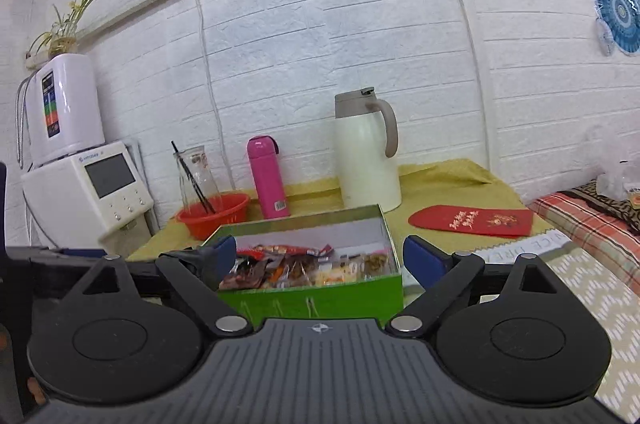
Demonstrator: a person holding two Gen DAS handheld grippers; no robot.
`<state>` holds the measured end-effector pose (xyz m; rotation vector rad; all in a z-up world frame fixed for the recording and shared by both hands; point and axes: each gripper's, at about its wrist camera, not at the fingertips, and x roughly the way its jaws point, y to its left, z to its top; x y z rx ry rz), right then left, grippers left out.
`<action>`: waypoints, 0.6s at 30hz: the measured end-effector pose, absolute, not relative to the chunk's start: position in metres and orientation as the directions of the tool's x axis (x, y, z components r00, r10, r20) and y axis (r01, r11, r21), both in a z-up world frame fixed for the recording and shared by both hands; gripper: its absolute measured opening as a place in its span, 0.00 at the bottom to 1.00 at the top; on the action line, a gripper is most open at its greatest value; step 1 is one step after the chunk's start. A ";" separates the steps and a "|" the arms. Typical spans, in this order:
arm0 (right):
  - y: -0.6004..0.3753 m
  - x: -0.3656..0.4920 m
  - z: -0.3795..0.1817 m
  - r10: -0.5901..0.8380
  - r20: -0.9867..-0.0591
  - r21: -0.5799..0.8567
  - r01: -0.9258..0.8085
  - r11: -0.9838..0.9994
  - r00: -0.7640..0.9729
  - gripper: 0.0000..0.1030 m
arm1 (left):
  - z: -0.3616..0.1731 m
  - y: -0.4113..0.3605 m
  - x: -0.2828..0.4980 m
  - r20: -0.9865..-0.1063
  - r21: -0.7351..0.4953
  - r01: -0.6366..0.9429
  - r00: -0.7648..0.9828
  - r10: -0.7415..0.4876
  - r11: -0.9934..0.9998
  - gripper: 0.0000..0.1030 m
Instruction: Organize snacks
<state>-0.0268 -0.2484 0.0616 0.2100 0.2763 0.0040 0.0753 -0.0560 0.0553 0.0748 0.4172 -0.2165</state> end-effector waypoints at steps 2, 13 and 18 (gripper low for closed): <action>-0.249 -0.044 0.057 0.036 -0.292 0.243 0.038 0.969 0.956 1.00 | 0.055 -0.053 0.056 -0.428 0.023 0.211 0.885 -0.181 0.977 1.00; -0.241 -0.087 0.030 -0.028 -0.368 0.250 0.128 0.960 0.929 1.00 | 0.050 -0.044 -0.027 -0.383 0.041 0.170 0.913 -0.142 0.985 1.00; -0.233 -0.091 0.024 -0.040 -0.373 0.227 0.133 0.965 0.927 1.00 | 0.039 -0.042 -0.032 -0.369 0.059 0.071 0.928 -0.045 0.996 1.00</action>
